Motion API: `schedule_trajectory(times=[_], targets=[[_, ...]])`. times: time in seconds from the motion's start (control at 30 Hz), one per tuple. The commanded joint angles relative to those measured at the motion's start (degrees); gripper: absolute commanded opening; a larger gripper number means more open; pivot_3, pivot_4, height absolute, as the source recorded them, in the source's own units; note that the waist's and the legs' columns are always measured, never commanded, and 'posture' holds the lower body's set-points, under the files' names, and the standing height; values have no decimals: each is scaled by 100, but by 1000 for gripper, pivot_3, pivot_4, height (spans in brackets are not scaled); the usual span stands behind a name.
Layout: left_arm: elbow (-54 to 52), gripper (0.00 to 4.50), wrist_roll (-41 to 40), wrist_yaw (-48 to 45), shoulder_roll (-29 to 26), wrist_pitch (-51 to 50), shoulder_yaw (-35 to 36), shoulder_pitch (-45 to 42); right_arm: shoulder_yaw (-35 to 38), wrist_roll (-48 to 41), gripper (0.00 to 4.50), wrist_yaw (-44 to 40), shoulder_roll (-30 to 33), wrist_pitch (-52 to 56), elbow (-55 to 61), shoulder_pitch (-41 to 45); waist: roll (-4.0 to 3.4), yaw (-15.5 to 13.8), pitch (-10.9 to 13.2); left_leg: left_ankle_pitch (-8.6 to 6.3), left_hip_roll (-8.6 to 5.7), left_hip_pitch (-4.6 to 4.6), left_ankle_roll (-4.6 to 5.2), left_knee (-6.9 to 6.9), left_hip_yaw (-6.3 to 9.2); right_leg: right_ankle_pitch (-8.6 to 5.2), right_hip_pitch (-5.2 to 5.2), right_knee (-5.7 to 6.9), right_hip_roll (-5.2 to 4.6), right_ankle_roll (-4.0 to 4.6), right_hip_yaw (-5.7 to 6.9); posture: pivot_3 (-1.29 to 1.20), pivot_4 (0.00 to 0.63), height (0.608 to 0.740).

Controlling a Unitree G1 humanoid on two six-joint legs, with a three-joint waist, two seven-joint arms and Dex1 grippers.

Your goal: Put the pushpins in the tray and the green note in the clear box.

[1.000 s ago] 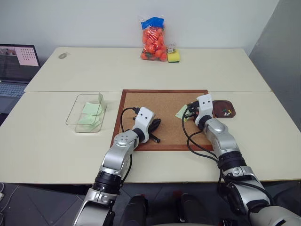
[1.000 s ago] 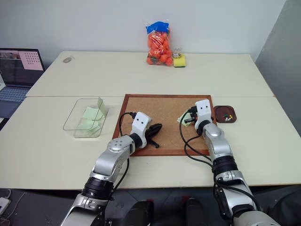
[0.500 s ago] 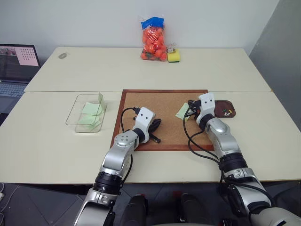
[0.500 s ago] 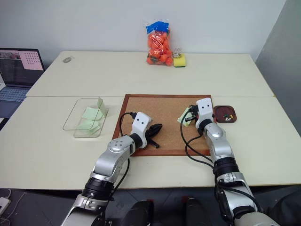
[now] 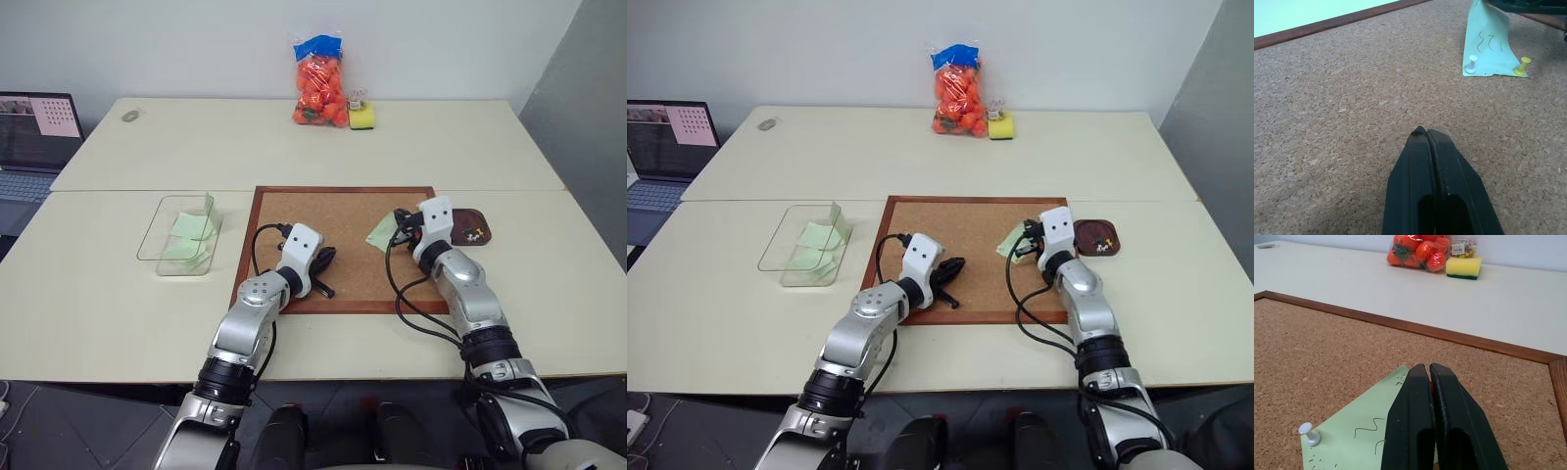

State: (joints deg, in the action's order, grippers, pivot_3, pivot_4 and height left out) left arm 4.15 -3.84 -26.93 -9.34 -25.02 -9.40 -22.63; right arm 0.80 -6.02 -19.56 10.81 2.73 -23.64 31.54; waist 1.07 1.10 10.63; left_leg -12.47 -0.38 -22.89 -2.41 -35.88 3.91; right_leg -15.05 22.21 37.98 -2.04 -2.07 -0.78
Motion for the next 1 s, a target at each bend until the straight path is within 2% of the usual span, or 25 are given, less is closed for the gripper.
schedule_trajectory(times=[0.03,0.4,0.7,1.0], targets=[[66,0,30,-75,48,-128,-245,114,-25,-89,5,-234,79,36,497,-117,0,-1,0,0,0,0,0,0,0,-1,0,0,0,-1,0,0,150,740],[65,0,39,-55,66,-135,-233,105,41,-121,5,-259,53,151,765,-179,0,-1,0,0,0,1,0,0,0,-2,0,0,0,-3,0,0,150,740],[72,0,54,-43,78,-139,-238,89,-280,169,5,-347,172,404,805,-330,0,-6,0,0,0,1,0,-1,0,-2,-1,0,0,-3,0,0,150,740],[80,0,81,-39,93,-133,-233,83,62,158,5,196,149,6,744,-113,0,-8,0,0,0,0,0,-1,0,-7,-1,0,0,-11,0,0,150,740]])
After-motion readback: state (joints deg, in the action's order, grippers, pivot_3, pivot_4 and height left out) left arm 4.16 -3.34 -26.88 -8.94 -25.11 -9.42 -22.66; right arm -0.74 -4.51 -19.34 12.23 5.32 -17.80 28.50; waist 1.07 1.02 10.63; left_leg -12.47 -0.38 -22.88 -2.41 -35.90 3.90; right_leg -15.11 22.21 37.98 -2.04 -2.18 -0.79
